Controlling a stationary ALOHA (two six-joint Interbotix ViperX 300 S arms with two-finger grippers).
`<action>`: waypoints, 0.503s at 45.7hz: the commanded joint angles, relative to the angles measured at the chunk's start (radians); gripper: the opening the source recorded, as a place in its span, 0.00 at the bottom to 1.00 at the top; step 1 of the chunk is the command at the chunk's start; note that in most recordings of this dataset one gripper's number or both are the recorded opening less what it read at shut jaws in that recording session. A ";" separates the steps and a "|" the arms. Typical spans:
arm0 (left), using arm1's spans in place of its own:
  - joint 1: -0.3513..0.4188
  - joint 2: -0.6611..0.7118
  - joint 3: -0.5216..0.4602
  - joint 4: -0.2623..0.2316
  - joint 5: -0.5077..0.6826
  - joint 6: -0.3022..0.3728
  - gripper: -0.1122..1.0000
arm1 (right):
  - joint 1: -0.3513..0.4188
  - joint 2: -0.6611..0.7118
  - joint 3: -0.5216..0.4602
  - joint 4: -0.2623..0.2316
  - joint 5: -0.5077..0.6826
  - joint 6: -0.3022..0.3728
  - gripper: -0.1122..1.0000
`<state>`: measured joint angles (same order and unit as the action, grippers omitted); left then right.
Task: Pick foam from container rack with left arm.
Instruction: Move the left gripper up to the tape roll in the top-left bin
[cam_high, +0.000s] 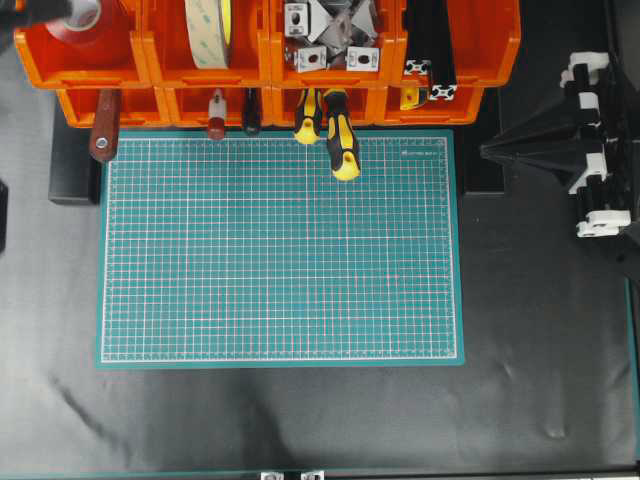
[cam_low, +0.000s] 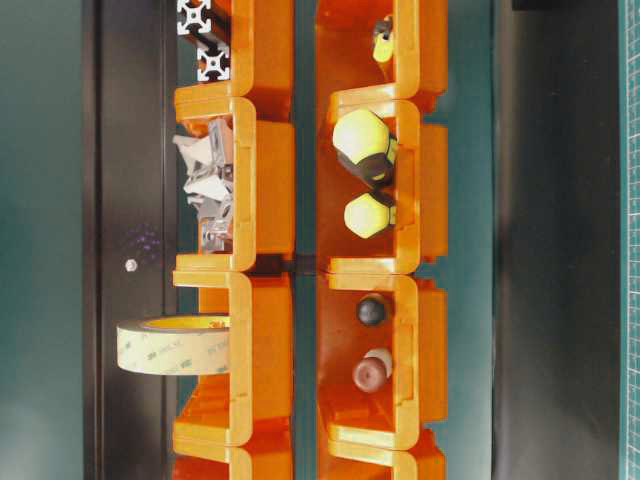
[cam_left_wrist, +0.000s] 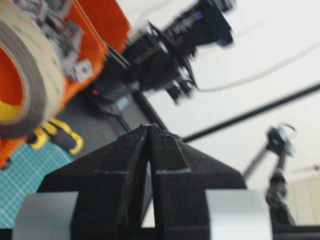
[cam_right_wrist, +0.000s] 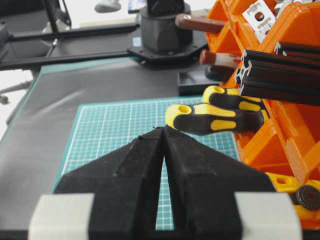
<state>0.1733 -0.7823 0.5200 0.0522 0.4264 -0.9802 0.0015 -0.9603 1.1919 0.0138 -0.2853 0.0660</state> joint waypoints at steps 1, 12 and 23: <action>0.023 0.031 -0.044 0.005 0.012 0.003 0.10 | 0.002 0.006 -0.020 0.002 -0.011 0.002 0.10; 0.026 0.061 -0.055 0.005 0.049 -0.017 0.22 | 0.002 0.006 -0.020 0.002 -0.011 0.002 0.10; 0.028 0.098 -0.071 0.005 0.107 -0.120 0.84 | 0.002 0.003 -0.020 0.002 -0.014 0.002 0.10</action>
<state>0.1963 -0.6918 0.4817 0.0537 0.5323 -1.0815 0.0015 -0.9603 1.1919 0.0138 -0.2853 0.0660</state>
